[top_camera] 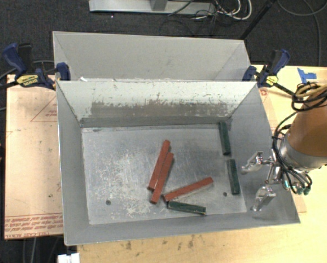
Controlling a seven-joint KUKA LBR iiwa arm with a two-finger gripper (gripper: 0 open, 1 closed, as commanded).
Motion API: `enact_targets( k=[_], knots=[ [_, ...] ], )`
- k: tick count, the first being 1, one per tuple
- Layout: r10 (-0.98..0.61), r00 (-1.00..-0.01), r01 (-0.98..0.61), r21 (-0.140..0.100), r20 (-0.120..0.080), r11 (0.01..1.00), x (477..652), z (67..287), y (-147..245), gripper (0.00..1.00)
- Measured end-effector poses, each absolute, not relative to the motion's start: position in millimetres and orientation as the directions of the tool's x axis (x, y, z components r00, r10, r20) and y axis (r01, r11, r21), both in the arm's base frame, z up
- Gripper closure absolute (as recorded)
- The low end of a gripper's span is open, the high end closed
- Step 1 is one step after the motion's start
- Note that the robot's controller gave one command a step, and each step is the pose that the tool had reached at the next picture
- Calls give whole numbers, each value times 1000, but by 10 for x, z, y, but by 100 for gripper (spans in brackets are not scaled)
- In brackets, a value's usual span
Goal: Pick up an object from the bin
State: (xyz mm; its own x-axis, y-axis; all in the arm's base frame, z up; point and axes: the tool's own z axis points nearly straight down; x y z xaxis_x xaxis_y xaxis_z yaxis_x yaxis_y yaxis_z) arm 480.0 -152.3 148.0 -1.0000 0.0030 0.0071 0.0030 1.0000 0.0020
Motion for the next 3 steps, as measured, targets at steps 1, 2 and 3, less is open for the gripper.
enact_targets(
  k=[1,2,3],
  knots=[
    [-1,-1000,-1,1,0,1000,4822,1516,-1516,0],
    [-375,-927,-375,-2,-4,927,5104,1164,-1482,0],
    [-806,-592,-806,21,-9,592,5155,833,-1357,0]
  ],
)
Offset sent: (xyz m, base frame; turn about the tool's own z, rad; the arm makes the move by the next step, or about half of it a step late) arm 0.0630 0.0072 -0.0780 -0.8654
